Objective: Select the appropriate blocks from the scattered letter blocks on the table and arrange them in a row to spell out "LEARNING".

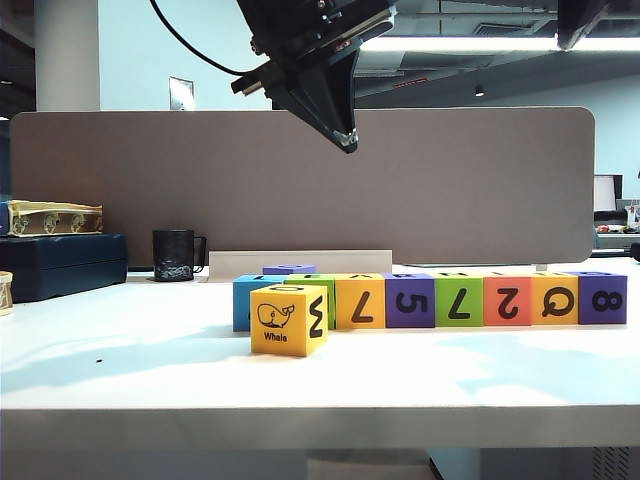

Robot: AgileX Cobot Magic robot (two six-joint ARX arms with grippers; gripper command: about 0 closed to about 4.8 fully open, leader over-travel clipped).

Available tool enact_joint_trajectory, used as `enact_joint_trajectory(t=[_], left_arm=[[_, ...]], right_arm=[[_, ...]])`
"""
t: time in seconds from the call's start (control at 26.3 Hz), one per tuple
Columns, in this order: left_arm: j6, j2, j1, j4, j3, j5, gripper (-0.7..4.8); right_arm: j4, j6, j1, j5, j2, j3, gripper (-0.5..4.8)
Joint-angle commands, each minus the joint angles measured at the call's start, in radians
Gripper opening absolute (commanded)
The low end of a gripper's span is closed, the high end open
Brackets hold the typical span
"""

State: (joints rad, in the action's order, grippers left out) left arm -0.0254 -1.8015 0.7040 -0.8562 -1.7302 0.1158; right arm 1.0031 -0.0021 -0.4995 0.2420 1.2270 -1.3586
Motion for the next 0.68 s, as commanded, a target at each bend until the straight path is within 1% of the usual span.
enact_joint_trajectory(t=[0.04,0.08,0.23,0.38,0.49,0.61,0.68], left_arm=[[0.003,0.005,0.001,0.007,-0.003,0.001,-0.06],[0.003,0.005,0.001,0.008,-0.003,0.001,-0.06],[0.003,0.005,0.001,0.009,-0.003,0.001,-0.06],[0.003,0.005,0.001,0.009,-0.003,0.001,-0.06],[0.003,0.005,0.001,0.01,-0.003,0.001,-0.06],[0.003,0.005,0.001,0.01,-0.003,0.001,-0.06],[0.003,0.005,0.001,0.013,-0.003,0.001,-0.06]], right_arm=[[-0.025,-0.021,0.0,0.007,-0.02,-0.002,-0.01],[-0.039,-0.021,0.003,0.009,-0.032,0.004,-0.01],[-0.232,0.014,0.042,0.01,-0.135,0.091,-0.01],[-0.333,0.014,0.096,0.01,-0.237,0.185,-0.01],[-0.416,0.031,0.153,0.01,-0.333,0.288,-0.01],[-0.582,0.06,0.266,0.01,-0.508,0.5,-0.01],[-0.647,0.063,0.3,0.009,-0.571,0.587,-0.01]])
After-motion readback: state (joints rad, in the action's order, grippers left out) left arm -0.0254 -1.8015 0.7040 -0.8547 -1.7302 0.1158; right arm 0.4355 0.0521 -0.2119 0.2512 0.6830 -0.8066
